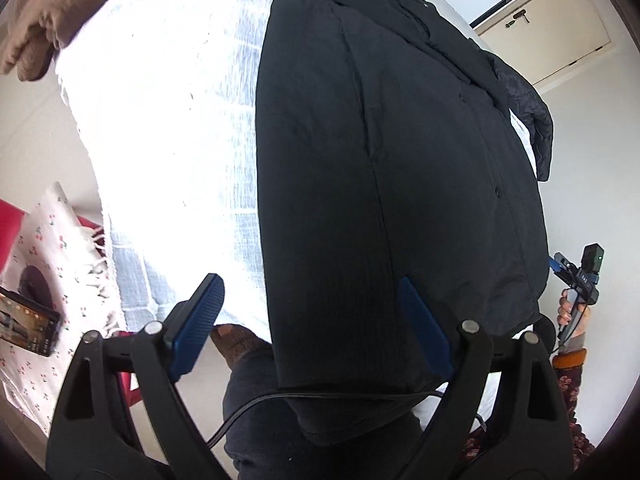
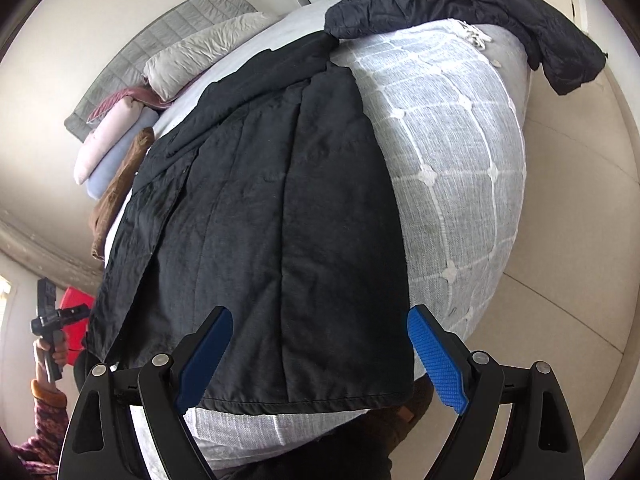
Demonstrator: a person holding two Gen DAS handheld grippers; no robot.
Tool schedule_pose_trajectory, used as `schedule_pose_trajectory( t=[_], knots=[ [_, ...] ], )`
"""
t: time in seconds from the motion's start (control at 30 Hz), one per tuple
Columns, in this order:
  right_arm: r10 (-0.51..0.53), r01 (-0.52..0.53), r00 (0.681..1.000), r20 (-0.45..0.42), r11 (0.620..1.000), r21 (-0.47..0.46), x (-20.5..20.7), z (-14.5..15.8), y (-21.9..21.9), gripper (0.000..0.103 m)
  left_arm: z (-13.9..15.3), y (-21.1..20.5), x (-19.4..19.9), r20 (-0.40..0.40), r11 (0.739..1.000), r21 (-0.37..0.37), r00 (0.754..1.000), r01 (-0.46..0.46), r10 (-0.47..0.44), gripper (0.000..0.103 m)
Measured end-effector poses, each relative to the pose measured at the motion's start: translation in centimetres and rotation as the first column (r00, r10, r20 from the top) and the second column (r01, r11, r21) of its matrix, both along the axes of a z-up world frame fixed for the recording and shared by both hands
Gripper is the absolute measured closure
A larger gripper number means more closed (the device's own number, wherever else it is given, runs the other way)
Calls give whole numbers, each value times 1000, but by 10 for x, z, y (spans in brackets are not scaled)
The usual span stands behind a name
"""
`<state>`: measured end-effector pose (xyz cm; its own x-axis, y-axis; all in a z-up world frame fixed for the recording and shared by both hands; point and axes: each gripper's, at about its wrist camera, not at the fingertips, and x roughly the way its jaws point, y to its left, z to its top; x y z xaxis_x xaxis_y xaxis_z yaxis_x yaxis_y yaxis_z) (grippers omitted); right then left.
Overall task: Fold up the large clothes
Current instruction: 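Grasp the coat hem with the left gripper while the right gripper grasps the hem, then lift the hem with both grippers and fold it toward the collar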
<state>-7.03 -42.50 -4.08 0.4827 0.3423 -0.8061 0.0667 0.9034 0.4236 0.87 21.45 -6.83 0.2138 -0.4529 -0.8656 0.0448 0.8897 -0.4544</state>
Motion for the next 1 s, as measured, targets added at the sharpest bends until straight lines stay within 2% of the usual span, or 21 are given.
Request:
schedule_pose_trajectory(
  t=[0.13, 0.23, 0.3, 0.37, 0.4, 0.47, 0.5, 0.57, 0.63, 0.7, 0.77, 1.0],
  knots=[
    [-38, 41, 999, -32, 995, 92, 6, -16, -13, 13, -18, 7, 2, -63, 994, -113, 998, -6, -1, 23],
    [-77, 87, 995, -68, 982, 165, 8, -30, -22, 13, -25, 12, 4, -97, 972, -232, 995, -27, 5, 36],
    [-86, 99, 994, -72, 973, 207, 7, -34, -24, 13, -27, 14, 3, -109, 961, -276, 994, -30, 0, 38],
    [-72, 90, 994, -77, 960, 265, 6, -37, -22, 16, -25, 13, 1, -101, 957, -289, 995, -8, -23, 40],
    [-59, 80, 995, -79, 954, 290, 5, -37, -19, 20, -23, 11, 0, -101, 955, -295, 994, 2, -33, 42],
    [-48, 67, 996, -74, 956, 287, 4, -34, -14, 28, -20, 7, -4, -99, 951, -310, 994, 10, -42, 53],
    [-43, 61, 997, -70, 958, 281, 3, -32, -11, 35, -17, 6, -5, -93, 948, -319, 995, 12, -44, 55],
    [-38, 56, 997, -66, 953, 298, 2, -27, -7, 48, -12, 5, -5, -85, 943, -333, 995, 13, -44, 67],
    [-30, 46, 998, -51, 940, 337, 2, -21, -6, 65, -3, 1, -4, -65, 941, -337, 997, 19, -43, 75],
    [-27, 30, 1000, -14, 940, 340, 2, -11, -2, 74, 10, -5, -3, -29, 940, -339, 999, 31, -43, 80],
    [-22, 11, 999, 29, 945, 327, 5, 2, 5, 79, 23, -8, 0, 13, 938, -345, 999, 42, -40, 87],
    [13, -49, 988, 155, 972, 229, 28, 50, 39, 85, 67, -31, 25, 153, 938, -341, 988, 70, -18, 89]
  ],
)
